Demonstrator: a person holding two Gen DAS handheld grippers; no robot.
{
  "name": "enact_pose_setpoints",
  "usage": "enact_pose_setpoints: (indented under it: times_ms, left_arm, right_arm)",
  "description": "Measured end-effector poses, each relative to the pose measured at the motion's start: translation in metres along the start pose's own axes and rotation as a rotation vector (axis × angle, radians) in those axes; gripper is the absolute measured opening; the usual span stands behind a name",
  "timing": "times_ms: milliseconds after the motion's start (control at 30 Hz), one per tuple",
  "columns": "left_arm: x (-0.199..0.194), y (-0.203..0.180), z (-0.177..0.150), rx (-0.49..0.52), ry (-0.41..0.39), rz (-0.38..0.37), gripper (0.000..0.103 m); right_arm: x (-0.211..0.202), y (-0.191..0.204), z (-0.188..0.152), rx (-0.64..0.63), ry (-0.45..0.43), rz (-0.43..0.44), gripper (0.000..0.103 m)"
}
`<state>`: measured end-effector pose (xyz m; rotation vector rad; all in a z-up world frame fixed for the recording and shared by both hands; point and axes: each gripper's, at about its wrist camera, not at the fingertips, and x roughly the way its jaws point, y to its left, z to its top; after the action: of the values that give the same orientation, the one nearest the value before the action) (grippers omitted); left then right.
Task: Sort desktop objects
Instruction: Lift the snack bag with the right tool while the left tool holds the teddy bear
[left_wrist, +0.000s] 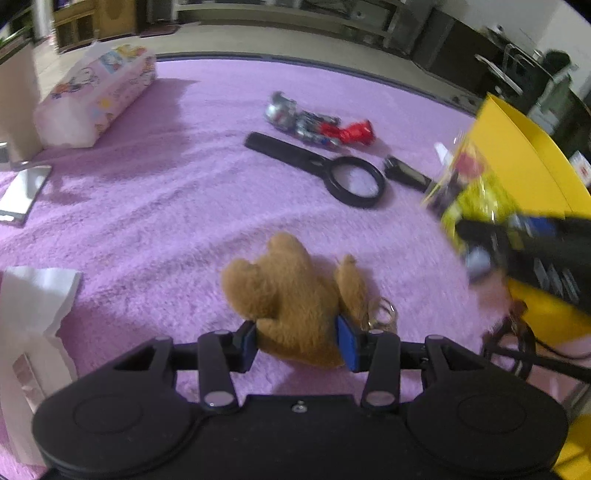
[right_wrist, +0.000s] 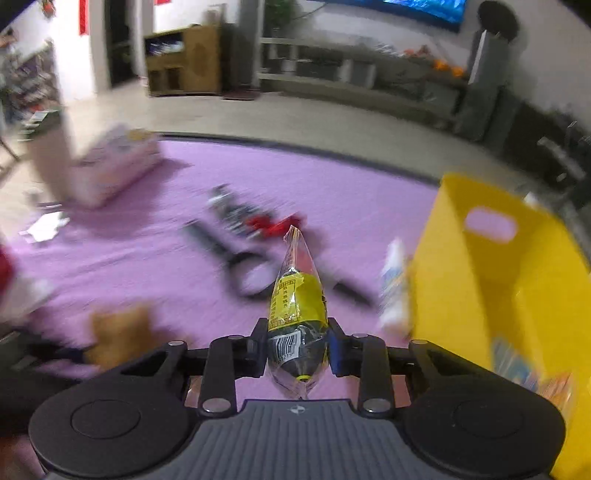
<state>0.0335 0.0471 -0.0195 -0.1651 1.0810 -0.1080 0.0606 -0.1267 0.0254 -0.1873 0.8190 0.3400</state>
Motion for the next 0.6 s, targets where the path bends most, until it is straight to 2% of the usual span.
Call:
enact_pose_setpoints:
  times_ms: [133,200,267,367,467,533,600]
  left_arm:
    - [-0.002,-0.008,-0.004,0.051,-0.012,0.018,0.043]
    - [-0.003,-0.01,-0.005,0.068,-0.024,0.025,0.045]
    - [-0.003,-0.013,-0.006,0.097,-0.036,0.027,0.054]
    - [-0.005,-0.013,-0.004,0.092,-0.052,0.026,0.068]
    - [-0.007,-0.01,-0.002,0.074,-0.073,0.037,0.075]
    - [-0.01,-0.008,-0.002,0.078,-0.086,0.045,0.077]
    - [-0.012,-0.006,-0.002,0.079,-0.091,0.059,0.077]
  right_arm:
    - [-0.002,0.002,-0.031,0.068,0.002,0.077,0.032]
    - [0.006,0.001,-0.033,0.064,0.014,0.091,0.034]
    - [0.007,0.001,-0.025,0.027,0.006,0.097,0.034]
    - [0.012,-0.007,-0.023,0.065,0.004,0.085,0.036]
    - [0.012,-0.015,-0.024,0.127,0.016,0.1,0.04]
    - [0.01,-0.017,-0.024,0.131,0.01,0.097,0.044]
    - [0.008,-0.015,-0.025,0.12,0.004,0.083,0.053]
